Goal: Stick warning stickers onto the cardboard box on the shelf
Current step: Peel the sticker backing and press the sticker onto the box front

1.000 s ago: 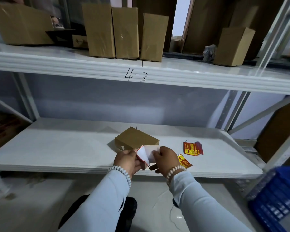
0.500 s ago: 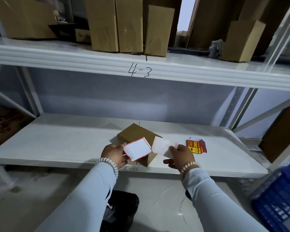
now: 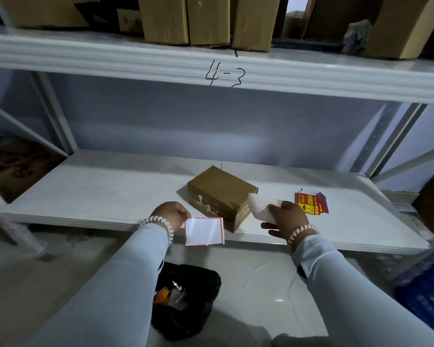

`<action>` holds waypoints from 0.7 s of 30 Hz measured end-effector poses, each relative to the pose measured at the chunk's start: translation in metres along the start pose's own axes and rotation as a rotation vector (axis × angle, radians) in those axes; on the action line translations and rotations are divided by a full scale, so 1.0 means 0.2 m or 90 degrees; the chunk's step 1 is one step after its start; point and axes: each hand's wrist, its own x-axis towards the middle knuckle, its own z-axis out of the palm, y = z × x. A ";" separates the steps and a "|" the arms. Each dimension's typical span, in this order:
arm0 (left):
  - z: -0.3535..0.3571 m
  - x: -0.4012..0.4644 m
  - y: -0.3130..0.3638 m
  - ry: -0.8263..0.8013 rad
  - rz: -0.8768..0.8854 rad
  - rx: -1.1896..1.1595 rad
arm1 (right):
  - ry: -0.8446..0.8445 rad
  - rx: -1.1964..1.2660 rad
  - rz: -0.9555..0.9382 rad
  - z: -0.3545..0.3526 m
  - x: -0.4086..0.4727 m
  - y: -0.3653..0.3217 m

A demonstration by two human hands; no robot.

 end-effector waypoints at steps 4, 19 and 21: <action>0.02 0.03 -0.06 -0.109 0.022 0.191 | -0.022 -0.040 -0.009 0.05 0.02 0.01; 0.14 0.29 -0.31 -0.124 -0.001 0.438 | -0.056 -0.136 -0.035 0.14 0.00 0.01; 0.13 0.30 -0.31 -0.099 0.000 0.403 | -0.061 -0.144 -0.027 0.14 0.00 0.02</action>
